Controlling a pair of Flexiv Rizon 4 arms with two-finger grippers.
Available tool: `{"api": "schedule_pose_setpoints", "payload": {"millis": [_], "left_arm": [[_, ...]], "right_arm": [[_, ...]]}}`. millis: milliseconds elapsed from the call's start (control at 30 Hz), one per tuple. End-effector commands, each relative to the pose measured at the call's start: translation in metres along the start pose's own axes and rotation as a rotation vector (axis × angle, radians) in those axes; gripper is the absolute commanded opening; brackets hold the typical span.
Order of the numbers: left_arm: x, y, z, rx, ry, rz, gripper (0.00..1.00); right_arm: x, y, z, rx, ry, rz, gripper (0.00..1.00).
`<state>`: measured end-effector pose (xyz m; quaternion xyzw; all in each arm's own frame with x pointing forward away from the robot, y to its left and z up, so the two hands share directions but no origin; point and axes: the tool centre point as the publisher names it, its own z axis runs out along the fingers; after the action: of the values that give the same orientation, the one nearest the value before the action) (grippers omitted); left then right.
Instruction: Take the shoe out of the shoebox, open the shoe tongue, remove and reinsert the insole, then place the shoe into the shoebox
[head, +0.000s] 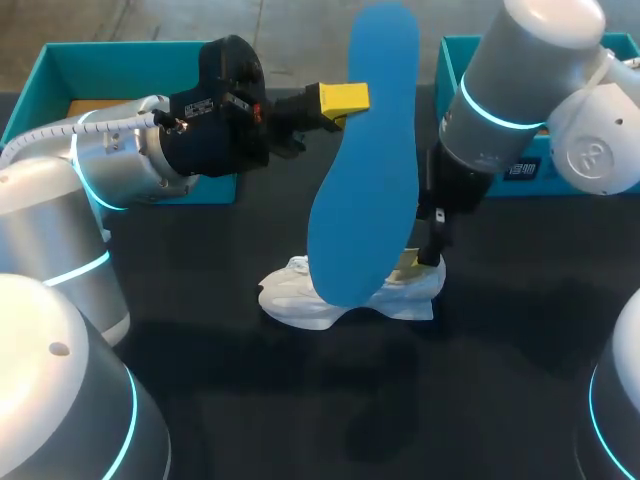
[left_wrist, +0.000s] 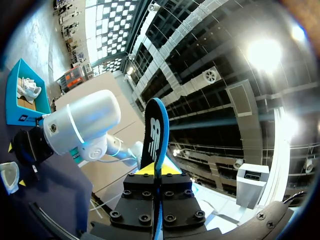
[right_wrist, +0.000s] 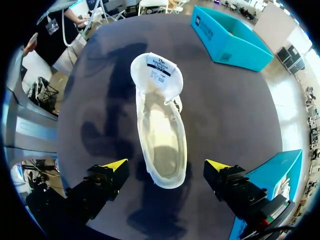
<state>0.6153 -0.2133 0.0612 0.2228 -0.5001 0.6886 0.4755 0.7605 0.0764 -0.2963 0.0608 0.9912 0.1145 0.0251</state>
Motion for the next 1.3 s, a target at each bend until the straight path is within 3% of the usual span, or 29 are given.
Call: {"api": "schedule_pose_setpoints", "payload": {"millis": [33,167,700,900,1100,1300], "left_arm": [[0.004,0.005,0.007,0.120,-0.009,0.001,0.00],[0.004,0.005,0.007,0.120,-0.009,0.001,0.00],[0.004,0.005,0.007,0.120,-0.009,0.001,0.00],[0.004,0.005,0.007,0.120,-0.009,0.001,0.00],[0.004,0.005,0.007,0.120,-0.009,0.001,0.00],[0.004,0.005,0.007,0.120,-0.009,0.001,0.00]], "right_arm": [[0.000,0.000,0.001,0.001,-0.001,0.000,1.00],[0.000,0.000,0.001,0.001,-0.001,0.000,1.00],[-0.048,0.032,0.047,-0.005,-0.013,-0.043,1.00],[-0.050,0.033,0.073,0.037,0.033,-0.071,1.00],[-0.046,0.030,0.089,0.025,0.060,-0.057,1.00],[-0.040,0.029,0.093,0.027,0.072,-0.046,0.78]]}}
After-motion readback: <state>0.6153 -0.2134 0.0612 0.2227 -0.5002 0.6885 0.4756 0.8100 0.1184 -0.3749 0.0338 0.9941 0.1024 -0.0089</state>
